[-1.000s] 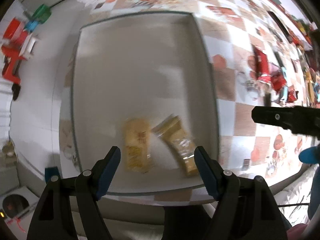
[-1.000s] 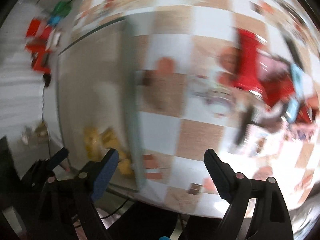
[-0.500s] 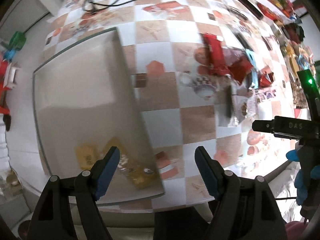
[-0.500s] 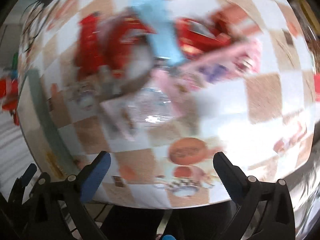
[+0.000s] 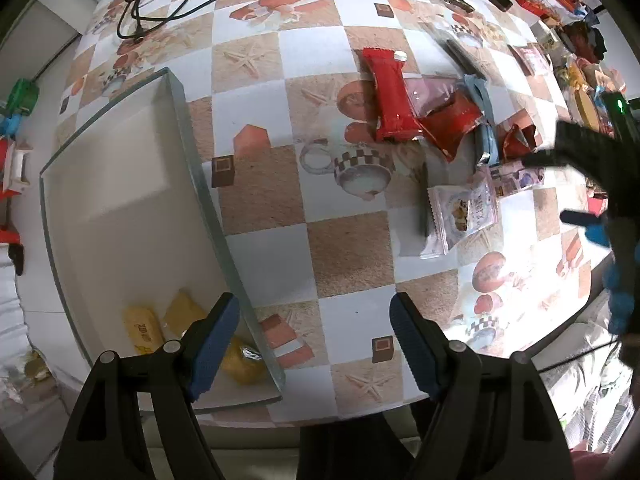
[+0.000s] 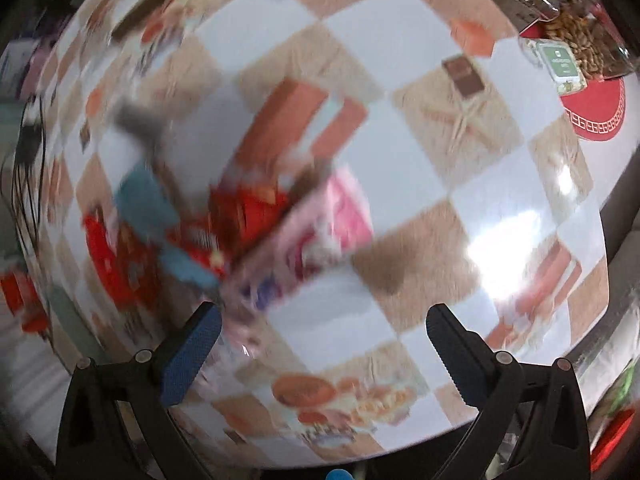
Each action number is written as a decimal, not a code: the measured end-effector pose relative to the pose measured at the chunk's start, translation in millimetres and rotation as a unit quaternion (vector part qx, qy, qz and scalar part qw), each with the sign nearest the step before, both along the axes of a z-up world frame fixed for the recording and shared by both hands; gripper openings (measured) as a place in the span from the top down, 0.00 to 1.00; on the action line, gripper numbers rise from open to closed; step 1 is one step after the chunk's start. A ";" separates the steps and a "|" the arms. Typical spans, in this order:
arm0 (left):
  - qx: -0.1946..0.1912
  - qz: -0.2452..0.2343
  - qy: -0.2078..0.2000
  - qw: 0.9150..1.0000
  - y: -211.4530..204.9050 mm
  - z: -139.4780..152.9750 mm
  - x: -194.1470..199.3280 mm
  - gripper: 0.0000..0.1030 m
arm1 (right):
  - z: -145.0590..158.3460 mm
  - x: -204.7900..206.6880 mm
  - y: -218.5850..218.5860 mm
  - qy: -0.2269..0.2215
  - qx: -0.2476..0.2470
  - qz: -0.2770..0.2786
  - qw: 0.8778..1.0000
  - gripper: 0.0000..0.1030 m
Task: Organize snacks
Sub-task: 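Move both open grippers back over the snack pile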
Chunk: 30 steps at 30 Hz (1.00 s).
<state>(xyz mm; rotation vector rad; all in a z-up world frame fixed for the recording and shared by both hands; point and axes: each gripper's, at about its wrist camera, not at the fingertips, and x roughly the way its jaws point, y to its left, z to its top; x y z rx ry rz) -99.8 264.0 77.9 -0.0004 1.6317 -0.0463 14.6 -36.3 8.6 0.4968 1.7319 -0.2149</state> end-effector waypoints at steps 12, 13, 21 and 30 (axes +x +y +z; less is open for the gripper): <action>0.005 -0.004 0.023 1.000 -23.1 -18.2 12.7 0.22 | -29.8 19.3 8.4 0.017 -0.021 0.056 0.998 0.00; 0.004 -0.003 0.023 1.000 -25.2 -18.6 16.4 0.22 | -30.3 13.1 8.3 0.017 -0.022 0.059 0.998 0.00; -0.003 -0.010 0.010 1.000 -40.0 -17.9 62.4 0.22 | -26.8 -11.2 5.5 0.004 -0.045 0.103 0.994 0.00; -0.005 0.022 0.022 1.000 -43.6 -36.2 134.5 0.22 | -15.4 -51.6 24.9 -0.012 -0.046 0.151 0.987 0.00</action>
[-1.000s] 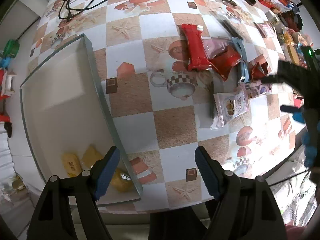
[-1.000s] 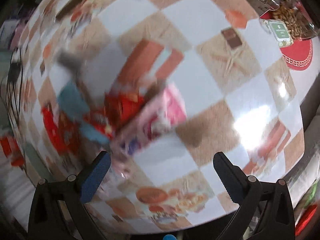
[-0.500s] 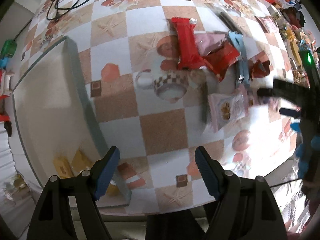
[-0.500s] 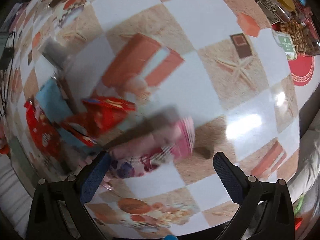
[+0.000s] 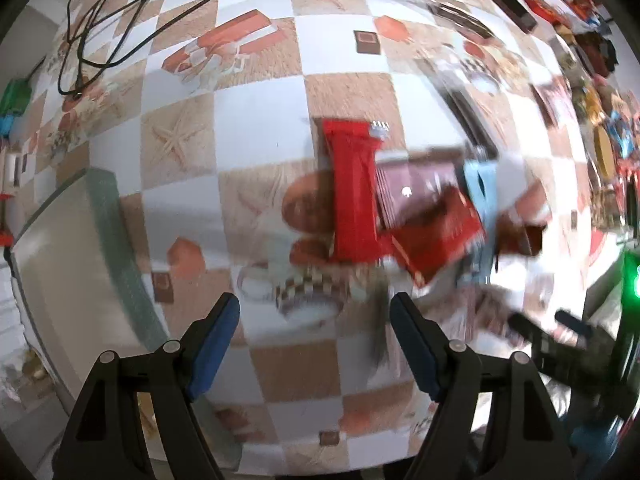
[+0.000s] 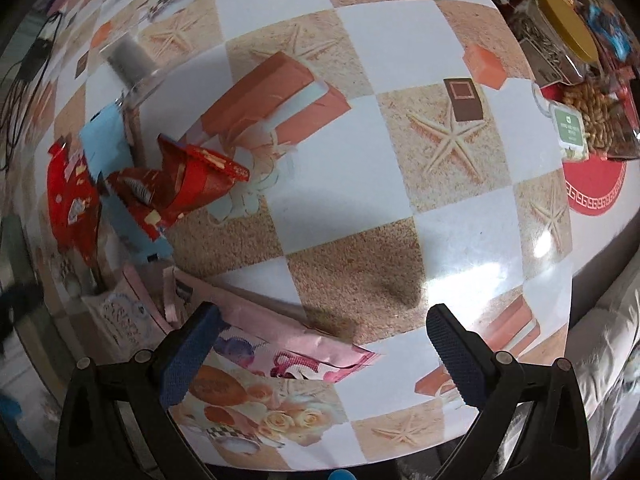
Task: Organize snacks
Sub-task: 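Move both open grippers back over the snack pile, then grasp the red snack bar with the left gripper while the right grasps the pink Toy Story cone snack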
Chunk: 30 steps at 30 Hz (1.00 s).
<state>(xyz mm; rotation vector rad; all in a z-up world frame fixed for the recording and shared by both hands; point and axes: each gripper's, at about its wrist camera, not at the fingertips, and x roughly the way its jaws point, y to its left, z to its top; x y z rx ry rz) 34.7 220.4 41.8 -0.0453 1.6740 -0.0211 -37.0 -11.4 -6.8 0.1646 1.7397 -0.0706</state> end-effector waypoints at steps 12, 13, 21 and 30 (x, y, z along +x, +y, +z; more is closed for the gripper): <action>0.011 0.023 0.013 1.000 -2.8 -47.2 55.5 0.22 | 26.6 -27.9 -18.8 -0.024 0.011 0.033 0.999 0.00; 0.012 0.026 0.015 0.999 -0.6 -49.9 58.5 0.21 | 29.3 -29.2 -16.1 -0.029 0.011 0.046 0.998 0.00; 0.027 -0.005 -0.008 1.000 -11.0 -52.5 78.3 0.19 | 33.9 -46.4 32.4 -0.035 0.003 0.211 0.977 0.00; 0.023 -0.013 -0.016 1.000 -6.7 -50.5 52.5 0.19 | 8.6 -42.3 66.0 -0.012 -0.019 0.259 0.966 0.00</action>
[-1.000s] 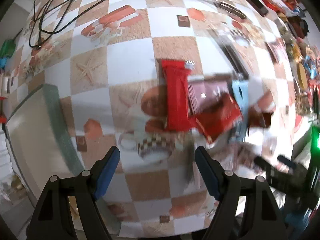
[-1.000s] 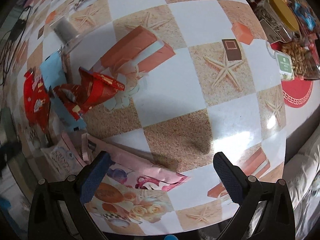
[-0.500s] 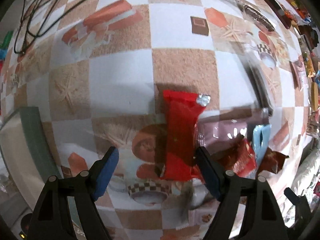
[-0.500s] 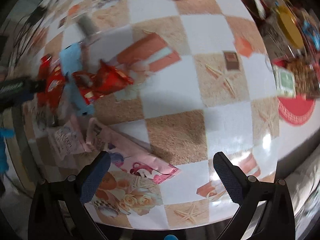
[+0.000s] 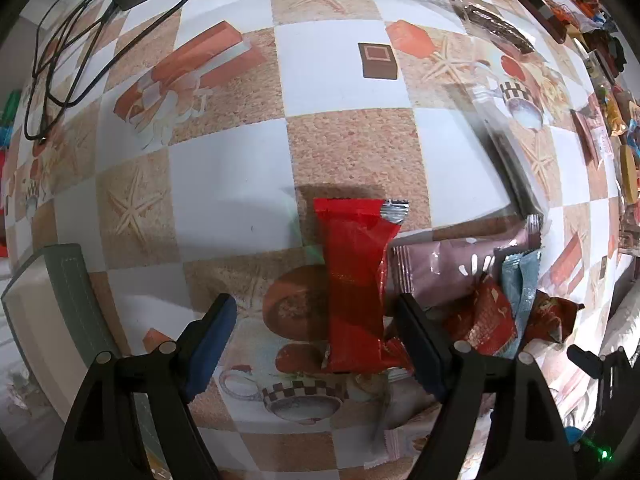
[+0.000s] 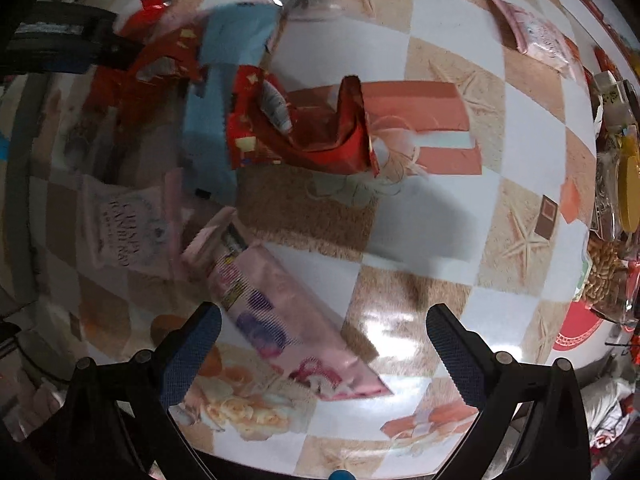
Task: Organize snacks
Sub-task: 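Grasp the red snack bar with the left gripper while the right grasps the pink Toy Story cone snack, then carry both snacks to the white tray and open both grippers to release them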
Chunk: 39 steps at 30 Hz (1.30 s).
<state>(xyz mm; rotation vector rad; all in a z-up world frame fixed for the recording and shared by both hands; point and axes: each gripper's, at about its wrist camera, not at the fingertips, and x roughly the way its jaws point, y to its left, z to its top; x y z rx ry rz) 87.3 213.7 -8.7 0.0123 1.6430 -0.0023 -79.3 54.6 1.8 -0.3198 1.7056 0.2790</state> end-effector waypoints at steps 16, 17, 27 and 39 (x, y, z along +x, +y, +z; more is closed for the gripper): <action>0.000 -0.008 -0.013 1.000 -19.4 1.9 -8.5 0.29 | -16.0 37.1 -6.1 0.037 -0.007 -0.031 0.999 0.08; 0.000 -0.015 -0.017 1.000 -19.4 3.8 -10.3 0.36 | -12.7 37.3 -4.6 0.032 -0.004 -0.028 0.999 0.17; -0.014 -0.049 -0.008 0.999 -17.0 13.1 -55.7 0.75 | 21.1 47.9 -1.5 0.022 0.031 -0.036 0.999 0.83; 0.010 -0.045 -0.006 0.999 4.4 6.4 -124.2 0.34 | 28.7 39.0 -33.4 0.042 0.069 -0.097 0.992 0.83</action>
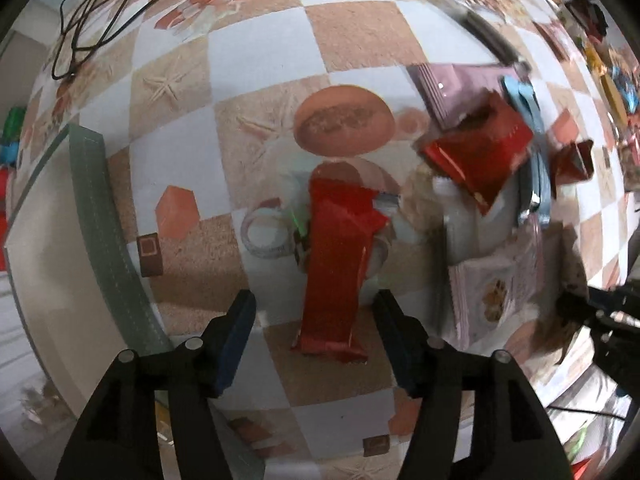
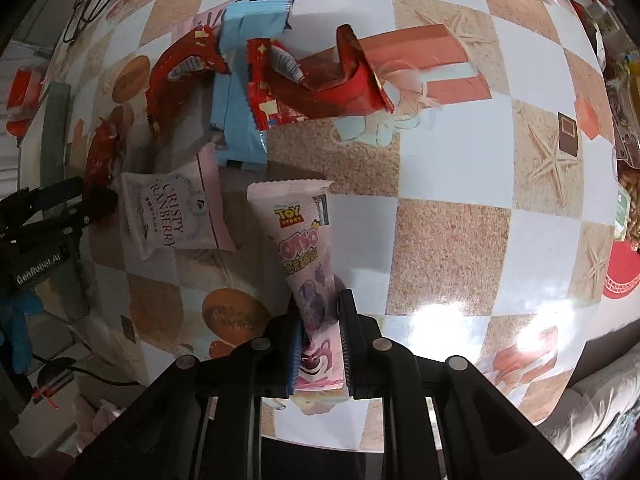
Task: Organize snacks
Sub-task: 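Carry both snacks to the white tray and open both grippers to release them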
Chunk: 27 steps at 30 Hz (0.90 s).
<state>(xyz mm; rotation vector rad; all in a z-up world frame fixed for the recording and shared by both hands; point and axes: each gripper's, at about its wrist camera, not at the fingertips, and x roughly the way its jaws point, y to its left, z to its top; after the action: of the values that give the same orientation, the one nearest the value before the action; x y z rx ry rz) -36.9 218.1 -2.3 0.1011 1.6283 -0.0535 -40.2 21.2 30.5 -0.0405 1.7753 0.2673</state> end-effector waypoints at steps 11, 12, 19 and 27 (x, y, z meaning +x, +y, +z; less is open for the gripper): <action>-0.023 -0.035 0.004 0.999 -24.4 12.3 -11.6 0.78 | -10.8 -8.9 13.1 -0.003 -0.005 -0.015 1.000 0.83; -0.032 -0.032 0.002 0.999 -25.2 15.5 -15.2 0.78 | -9.0 -9.5 11.5 -0.005 -0.001 -0.022 1.000 0.83; -0.062 -0.016 -0.027 0.998 -26.1 51.6 -37.4 0.78 | 8.9 -11.6 11.0 -0.018 0.026 -0.039 0.999 0.83; -0.073 0.002 -0.027 0.997 -8.8 65.9 -57.0 0.78 | 12.0 -15.1 16.8 -0.019 0.024 -0.038 0.999 0.82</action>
<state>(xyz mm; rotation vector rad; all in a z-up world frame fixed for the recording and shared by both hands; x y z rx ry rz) -94.0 209.3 63.6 -0.0127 1.5658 -0.1659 -55.4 38.0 42.5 0.0557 1.7280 0.2523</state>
